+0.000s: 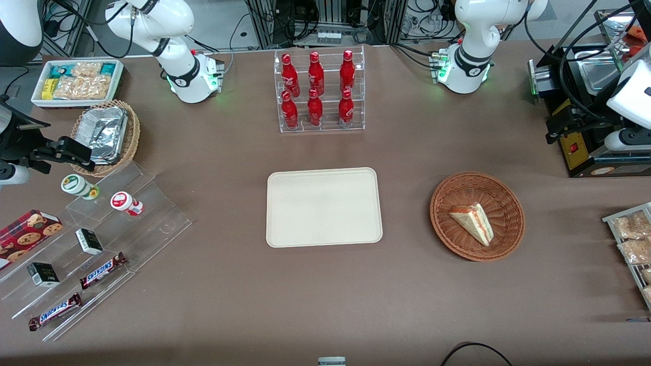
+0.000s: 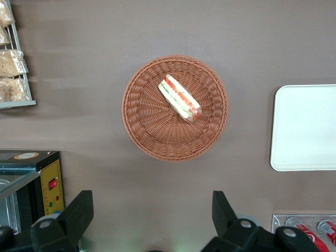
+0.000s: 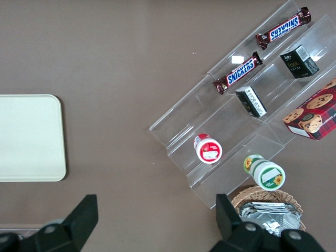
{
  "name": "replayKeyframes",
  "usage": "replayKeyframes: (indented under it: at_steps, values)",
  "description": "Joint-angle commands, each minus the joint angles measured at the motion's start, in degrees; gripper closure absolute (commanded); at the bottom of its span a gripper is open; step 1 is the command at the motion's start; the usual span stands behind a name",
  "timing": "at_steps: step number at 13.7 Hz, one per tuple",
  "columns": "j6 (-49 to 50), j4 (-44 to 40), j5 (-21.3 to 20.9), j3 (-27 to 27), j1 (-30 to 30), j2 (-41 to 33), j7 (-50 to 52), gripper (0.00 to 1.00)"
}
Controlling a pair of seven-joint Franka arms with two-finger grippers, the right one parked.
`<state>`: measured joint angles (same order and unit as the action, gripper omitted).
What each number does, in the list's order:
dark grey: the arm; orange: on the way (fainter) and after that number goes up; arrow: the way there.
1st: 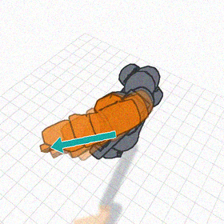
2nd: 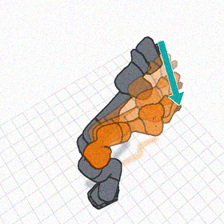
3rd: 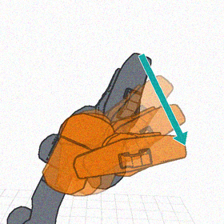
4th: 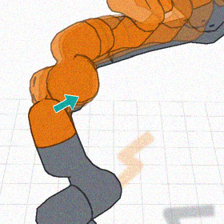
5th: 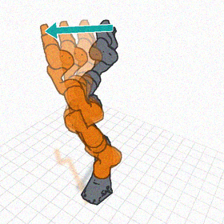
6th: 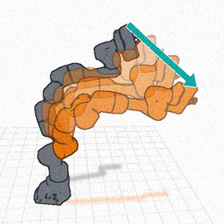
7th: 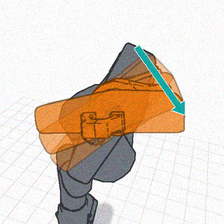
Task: Place sandwich from basket to tray
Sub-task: 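Move the left gripper over the wrapped sandwich in the wicker basket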
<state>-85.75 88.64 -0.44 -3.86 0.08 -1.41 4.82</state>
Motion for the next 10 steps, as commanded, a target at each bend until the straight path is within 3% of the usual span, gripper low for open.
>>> replayKeyframes:
  at_steps: [1, 6, 10]
  values:
    - [0.41, 0.74, -1.39, 0.17, -1.04, -0.09, 0.89, 0.00]
    - [-0.20, 3.37, -1.93, 0.25, -1.13, 0.53, 1.60, 0.00]
    - [-12.12, 13.63, -1.76, 0.08, -1.31, 0.62, 5.88, 0.00]
